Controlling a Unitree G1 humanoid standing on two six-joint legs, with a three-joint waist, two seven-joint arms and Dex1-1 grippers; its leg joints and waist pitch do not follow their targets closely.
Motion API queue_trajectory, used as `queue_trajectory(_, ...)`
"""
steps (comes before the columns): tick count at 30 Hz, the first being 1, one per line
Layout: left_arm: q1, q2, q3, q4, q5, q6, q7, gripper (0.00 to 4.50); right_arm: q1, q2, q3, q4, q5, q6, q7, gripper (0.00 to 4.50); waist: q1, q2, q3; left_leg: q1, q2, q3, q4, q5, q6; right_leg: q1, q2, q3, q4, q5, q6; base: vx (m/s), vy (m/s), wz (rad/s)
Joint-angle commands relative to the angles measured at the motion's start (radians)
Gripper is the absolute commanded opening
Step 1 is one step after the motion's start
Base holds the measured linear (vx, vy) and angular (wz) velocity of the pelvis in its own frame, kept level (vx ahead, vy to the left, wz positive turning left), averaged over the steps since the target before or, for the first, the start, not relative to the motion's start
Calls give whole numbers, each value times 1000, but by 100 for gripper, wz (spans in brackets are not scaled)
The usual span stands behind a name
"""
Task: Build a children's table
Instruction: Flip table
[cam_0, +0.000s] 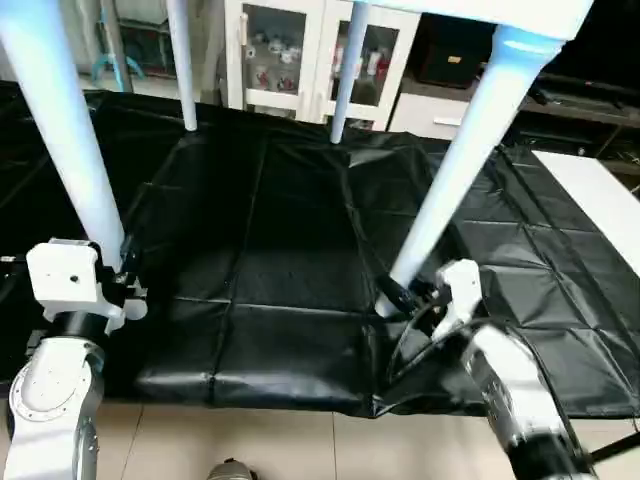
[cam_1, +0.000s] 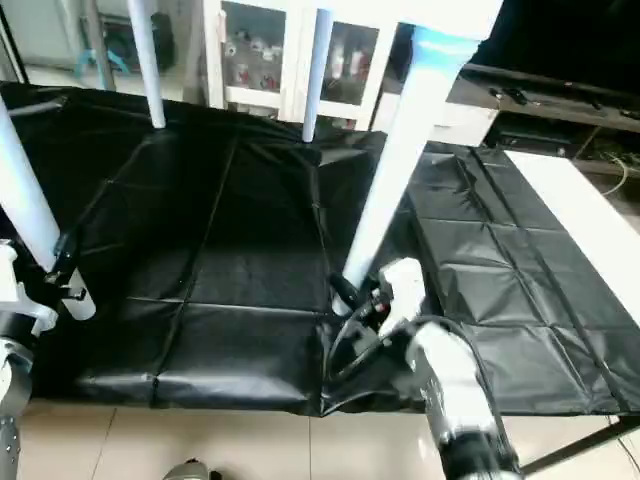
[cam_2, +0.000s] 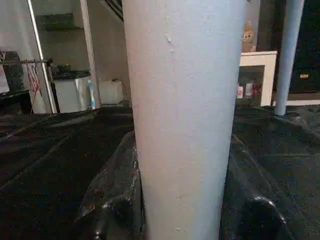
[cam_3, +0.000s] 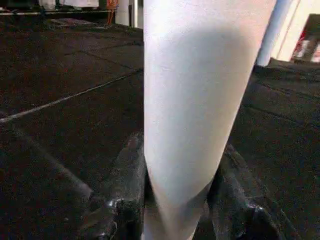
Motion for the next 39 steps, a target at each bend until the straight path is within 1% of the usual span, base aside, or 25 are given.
queue_trajectory(1,19,19,-14,14,41,15,-11,161,19,-14,-16,-54,-2,-14,-30,130,-20,29,-29,57,37,-34,-108,-756,-113,-25,-41,18,-115,-559,-65,0,0,0)
queue_trajectory(3,19,20,-16,11,40,11,-12,161,28,-13,-20,-63,-3,-16,-39,130,-24,31,-30,63,37,-38,-106,-780,-117,-25,-43,14,-122,-597,-60,0,0,0)
queue_trajectory(8,27,21,-30,16,33,0,-20,161,42,-7,-24,-75,-25,-25,-79,130,-32,38,-31,63,38,-41,-117,-791,-121,-19,-38,8,-124,-547,-66,0,0,0)
queue_trajectory(9,29,19,-31,14,28,2,-22,217,43,-8,-23,-74,-33,-28,-86,130,-35,39,-29,65,38,-41,-118,-806,-123,-20,-35,6,-126,-547,-66,0,0,0)
queue_trajectory(10,32,16,-32,11,22,3,-23,217,42,-8,-22,-72,-36,-29,-89,130,-36,40,-29,67,38,-41,-119,-819,-125,-21,-34,4,-126,-548,-67,0,0,0)
queue_trajectory(13,45,7,-31,-9,8,7,-17,249,39,-10,-30,-70,-14,-10,-82,200,-52,44,-24,62,39,-42,-134,-872,-130,-11,-24,-13,-126,-546,-65,-18,16,-4)
queue_trajectory(16,53,3,-27,-21,7,9,-10,267,35,-10,-40,-78,13,-1,-70,207,-55,51,-19,64,41,-32,-147,-916,-128,-12,-14,-27,-125,-549,-69,-18,3,-1)
queue_trajectory(17,64,-6,-20,-38,-9,9,-10,272,36,-12,-45,-95,30,6,-59,217,-56,56,-16,46,46,-19,-172,-943,-128,6,1,-46,-104,-532,-75,-64,-10,-1)
queue_trajectory(18,68,-9,-18,-44,-15,9,-10,281,37,-12,-46,-101,35,9,-56,230,-36,64,-20,-8,59,8,-229,-971,-132,66,16,-52,21,-406,-95,-154,-27,7)
queue_trajectory(19,73,-13,-16,-52,-23,8,-11,293,38,-13,-47,-108,37,10,-55,241,26,48,-19,-72,55,69,-269,-945,-124,97,30,-38,133,-327,-80,-125,-24,8)
queue_trajectory(20,77,-18,-14,-60,-25,8,-7,303,40,-14,-48,-116,40,12,-53,245,31,29,-23,-40,48,93,-248,-826,-111,65,17,3,116,-429,-63,-50,-122,17)
queue_trajectory(21,85,-23,-13,-72,-30,4,0,307,44,-16,-49,-129,46,17,-51,247,-7,-32,-17,141,17,16,90,-499,-78,-147,-155,73,-173,-1006,-15,41,-105,10)
queue_trajectory(22,90,-27,-12,-79,-32,2,4,310,46,-17,-51,-138,50,20,-50,251,-14,1,2,105,-6,-51,125,-258,-33,-125,-186,131,-202,-1090,-49,84,-103,-4)
queue_trajectory(23,100,-35,-11,-96,-37,-2,11,326,52,-18,-54,-154,58,26,-52,274,1,-2,-4,-4,-22,-90,72,-99,-18,27,-155,106,-136,-950,-86,50,30,-11)
queue_trajectory(24,100,-35,-11,-96,-37,-2,11,339,52,-18,-54,-154,58,26,-52,283,7,15,-11,33,16,-84,20,-177,-49,8,-127,77,-120,-842,-106,-55,-4,7)
queue_trajectory(25,107,-42,-10,-109,-34,-6,18,339,58,-17,-57,-166,64,29,-58,283,-18,44,-19,75,46,-73,-71,-554,-108,-22,-3,27,-47,-417,-140,-98,-6,20)
queue_trajectory(26,109,-43,-10,-111,-33,-6,19,349,59,-17,-58,-168,65,30,-60,288,-21,48,-19,78,50,-71,-86,-629,-108,-16,-1,25,-47,-360,-142,-139,-20,20)
queue_trajectory(27,113,-49,-9,-118,-30,-11,26,354,65,-17,-61,-177,67,31,-67,294,-25,52,-14,71,43,-66,-100,-685,-94,-3,-8,25,-58,-335,-145,0,0,0)
queue_trajectory(28,118,-58,-4,-126,-24,-15,41,360,72,-18,-64,-190,58,27,-83,305,-30,48,-11,65,38,-64,-109,-699,-85,11,-19,22,-74,-376,-130,-61,37,-1)
queue_trajectory(29,127,-72,7,-135,-26,-20,57,378,83,-18,-69,-205,42,16,-108,323,-29,52,-9,66,37,-64,-113,-703,-87,12,-25,22,-83,-408,-121,0,0,0)
queue_trajectory(31,151,-91,16,-146,-70,-30,41,385,107,-16,-79,-234,25,-7,-144,326,-35,46,-9,69,33,-60,-113,-686,-87,15,-40,23,-105,-485,-97,0,0,0)
queue_trajectory(33,187,-126,12,-169,-162,-34,9,390,143,-2,-99,-287,29,-13,-184,326,-48,41,-4,66,30,-61,-122,-680,-84,26,-45,18,-123,-560,-69,0,0,0)
queue_trajectory(35,226,-166,-7,-198,-233,-36,-9,390,190,16,-109,-363,37,-6,-206,326,-57,41,-5,62,30,-64,-128,-696,-85,29,-43,13,-127,-559,-59,0,0,0)
queue_trajectory(37,263,-188,-45,-217,-217,-47,-3,390,238,28,-104,-441,38,7,-220,326,-65,49,-3,58,31,-66,-135,-700,-82,34,-42,10,-131,-539,-54,0,0,0)
queue_trajectory(39,299,-189,-106,-228,-136,-23,16,390,282,33,-94,-513,27,23,-240,326,-69,43,0,55,30,-65,-136,-687,-77,32,-42,13,-136,-563,-36,0,0,0)
